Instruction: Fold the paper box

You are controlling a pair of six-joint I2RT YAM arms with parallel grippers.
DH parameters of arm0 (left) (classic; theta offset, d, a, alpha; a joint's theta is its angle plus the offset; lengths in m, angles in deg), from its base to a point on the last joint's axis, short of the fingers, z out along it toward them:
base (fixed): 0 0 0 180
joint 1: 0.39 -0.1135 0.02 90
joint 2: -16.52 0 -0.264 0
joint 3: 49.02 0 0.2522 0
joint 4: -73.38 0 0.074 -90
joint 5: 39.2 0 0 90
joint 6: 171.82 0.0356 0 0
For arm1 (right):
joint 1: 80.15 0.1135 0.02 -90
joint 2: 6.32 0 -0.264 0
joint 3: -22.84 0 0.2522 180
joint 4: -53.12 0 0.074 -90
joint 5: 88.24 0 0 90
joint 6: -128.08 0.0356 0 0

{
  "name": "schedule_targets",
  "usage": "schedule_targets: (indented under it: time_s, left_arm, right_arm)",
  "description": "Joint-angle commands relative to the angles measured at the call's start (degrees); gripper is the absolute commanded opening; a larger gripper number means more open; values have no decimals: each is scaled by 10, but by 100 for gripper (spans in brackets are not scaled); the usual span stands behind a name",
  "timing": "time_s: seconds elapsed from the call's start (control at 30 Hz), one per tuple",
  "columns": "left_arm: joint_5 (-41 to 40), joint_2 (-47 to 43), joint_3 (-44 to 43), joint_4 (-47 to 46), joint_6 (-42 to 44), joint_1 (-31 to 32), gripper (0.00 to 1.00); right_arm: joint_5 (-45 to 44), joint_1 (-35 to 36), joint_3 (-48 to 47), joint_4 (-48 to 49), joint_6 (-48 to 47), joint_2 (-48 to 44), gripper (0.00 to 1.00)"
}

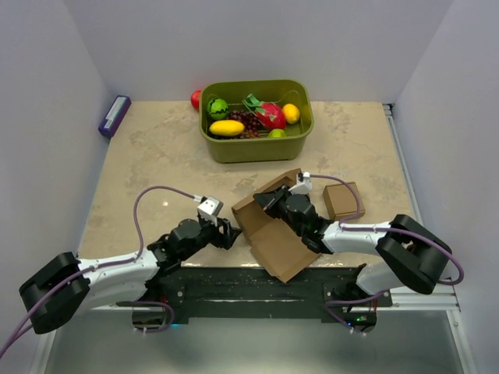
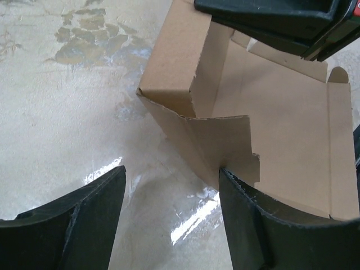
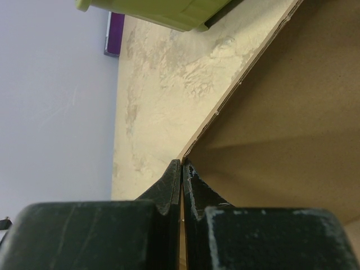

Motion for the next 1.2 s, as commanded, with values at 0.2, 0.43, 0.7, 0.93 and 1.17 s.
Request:
schedule_targets:
  time_s: [0.2, 0.43, 0.7, 0.93, 1.17]
  left_arm:
    - [-17, 66, -1, -150, -25, 2, 74]
    - [-24, 96, -1, -175, -52, 11, 75]
    - [-69, 104, -8, -159, -79, 45, 76]
    - [-148, 142, -22, -147, -45, 106, 75]
    - [-239, 185, -59, -126, -25, 170, 74]
  right_arm:
    - [0, 6, 4, -18, -12, 1, 0]
    - [0, 6, 4, -17, -9, 2, 0]
    - [11, 6, 39, 64, -25, -8, 0]
    - [25, 11, 95, 112, -47, -45, 0]
    - [21, 13, 139, 115, -64, -105, 0]
